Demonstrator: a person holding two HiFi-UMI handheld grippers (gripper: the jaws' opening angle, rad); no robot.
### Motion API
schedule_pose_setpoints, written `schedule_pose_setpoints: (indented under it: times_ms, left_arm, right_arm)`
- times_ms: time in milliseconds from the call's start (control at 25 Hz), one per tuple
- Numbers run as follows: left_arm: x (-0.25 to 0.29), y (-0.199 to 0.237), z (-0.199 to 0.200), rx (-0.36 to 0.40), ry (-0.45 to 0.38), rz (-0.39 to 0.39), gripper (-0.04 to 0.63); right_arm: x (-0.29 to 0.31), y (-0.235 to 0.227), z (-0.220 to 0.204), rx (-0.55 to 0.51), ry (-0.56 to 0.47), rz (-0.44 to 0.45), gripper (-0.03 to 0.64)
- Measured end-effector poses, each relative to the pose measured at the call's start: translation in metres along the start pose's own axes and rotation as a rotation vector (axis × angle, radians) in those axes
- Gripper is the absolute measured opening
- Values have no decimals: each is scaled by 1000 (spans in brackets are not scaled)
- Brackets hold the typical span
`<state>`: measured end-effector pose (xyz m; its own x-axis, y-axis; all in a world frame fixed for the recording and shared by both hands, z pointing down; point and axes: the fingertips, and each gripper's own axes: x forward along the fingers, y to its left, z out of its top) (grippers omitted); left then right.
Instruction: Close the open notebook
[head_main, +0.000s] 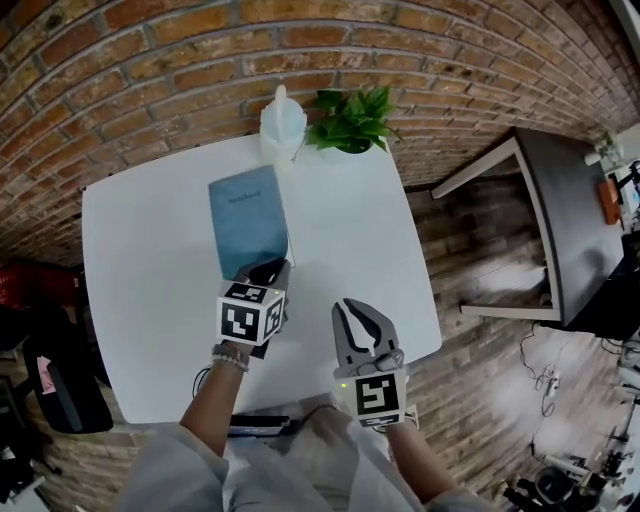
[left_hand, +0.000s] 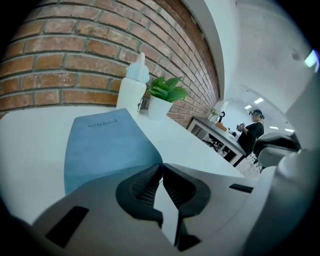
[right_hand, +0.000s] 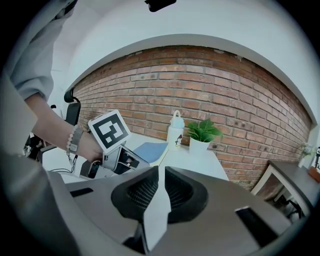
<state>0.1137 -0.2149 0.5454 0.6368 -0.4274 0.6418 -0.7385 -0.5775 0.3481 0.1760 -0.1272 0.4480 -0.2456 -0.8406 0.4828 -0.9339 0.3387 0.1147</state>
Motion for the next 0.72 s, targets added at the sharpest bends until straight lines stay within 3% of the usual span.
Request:
schedule_pose_setpoints:
  times_ms: [440,720]
  left_arm:
    - [12,-6,-9,51,44,14,54]
    - [4,-19,-5,56,11,-42,141]
  right_arm:
    - [-9,-2,-8,6,8,-4,64]
    - [-13,2,-5,-7,-2,6,64]
